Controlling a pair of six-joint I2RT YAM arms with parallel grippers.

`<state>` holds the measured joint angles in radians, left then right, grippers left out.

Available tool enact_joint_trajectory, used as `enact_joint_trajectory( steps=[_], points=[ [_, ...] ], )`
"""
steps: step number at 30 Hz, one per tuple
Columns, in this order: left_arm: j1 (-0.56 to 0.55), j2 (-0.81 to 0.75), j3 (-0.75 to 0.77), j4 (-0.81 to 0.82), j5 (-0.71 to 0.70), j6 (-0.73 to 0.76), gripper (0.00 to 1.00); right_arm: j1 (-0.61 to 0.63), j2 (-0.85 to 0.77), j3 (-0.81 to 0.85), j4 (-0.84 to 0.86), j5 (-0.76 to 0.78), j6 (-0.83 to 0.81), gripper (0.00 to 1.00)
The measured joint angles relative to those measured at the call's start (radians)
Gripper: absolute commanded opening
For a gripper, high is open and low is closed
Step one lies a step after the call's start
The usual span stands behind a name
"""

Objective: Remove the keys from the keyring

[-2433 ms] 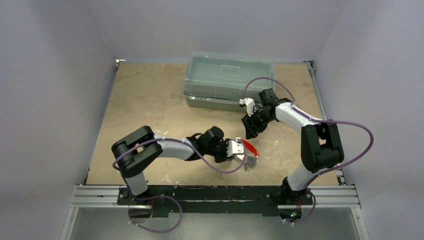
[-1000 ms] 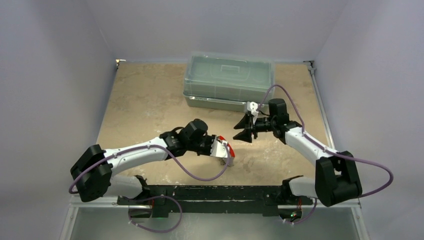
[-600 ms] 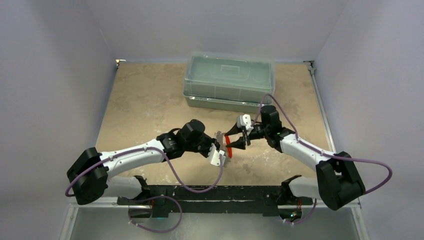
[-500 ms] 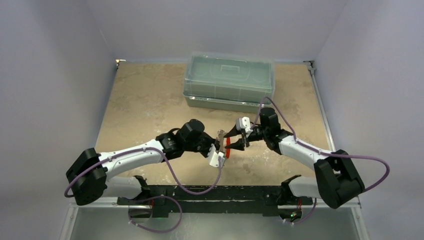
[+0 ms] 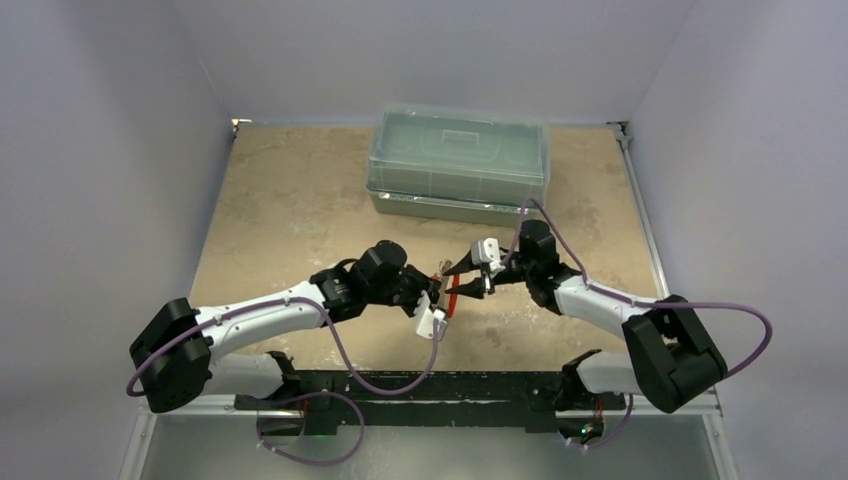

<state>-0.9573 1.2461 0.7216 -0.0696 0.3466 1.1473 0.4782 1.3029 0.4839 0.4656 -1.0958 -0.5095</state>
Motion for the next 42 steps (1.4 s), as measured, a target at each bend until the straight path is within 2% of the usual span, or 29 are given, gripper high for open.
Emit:
enact_joint_trajectory(
  steps=[11, 19, 20, 28, 35, 37, 42],
  points=[
    [-0.003, -0.003, 0.000, -0.001, 0.017, 0.017, 0.00, 0.039, 0.032, -0.002, 0.030, 0.042, -0.037, 0.30],
    [-0.006, -0.042, -0.013, -0.023, 0.017, 0.025, 0.00, 0.041, 0.039, -0.005, 0.029, 0.077, -0.077, 0.01],
    [-0.006, -0.051, -0.018, -0.025, 0.016, 0.026, 0.00, 0.042, 0.039, -0.008, 0.029, 0.082, -0.077, 0.00],
    [-0.006, -0.098, -0.033, -0.045, -0.003, 0.017, 0.00, 0.042, 0.036, -0.013, -0.003, 0.093, -0.073, 0.00],
    [-0.006, -0.157, -0.100, -0.051, -0.009, 0.043, 0.00, 0.042, 0.036, -0.008, -0.040, 0.090, -0.074, 0.31],
    [-0.006, -0.167, -0.115, -0.053, -0.006, 0.060, 0.00, 0.042, 0.035, 0.002, -0.051, 0.085, -0.068, 0.35],
    [-0.006, -0.166, -0.120, -0.050, 0.002, 0.095, 0.00, 0.043, 0.036, 0.053, -0.063, 0.061, -0.049, 0.39]
  ],
)
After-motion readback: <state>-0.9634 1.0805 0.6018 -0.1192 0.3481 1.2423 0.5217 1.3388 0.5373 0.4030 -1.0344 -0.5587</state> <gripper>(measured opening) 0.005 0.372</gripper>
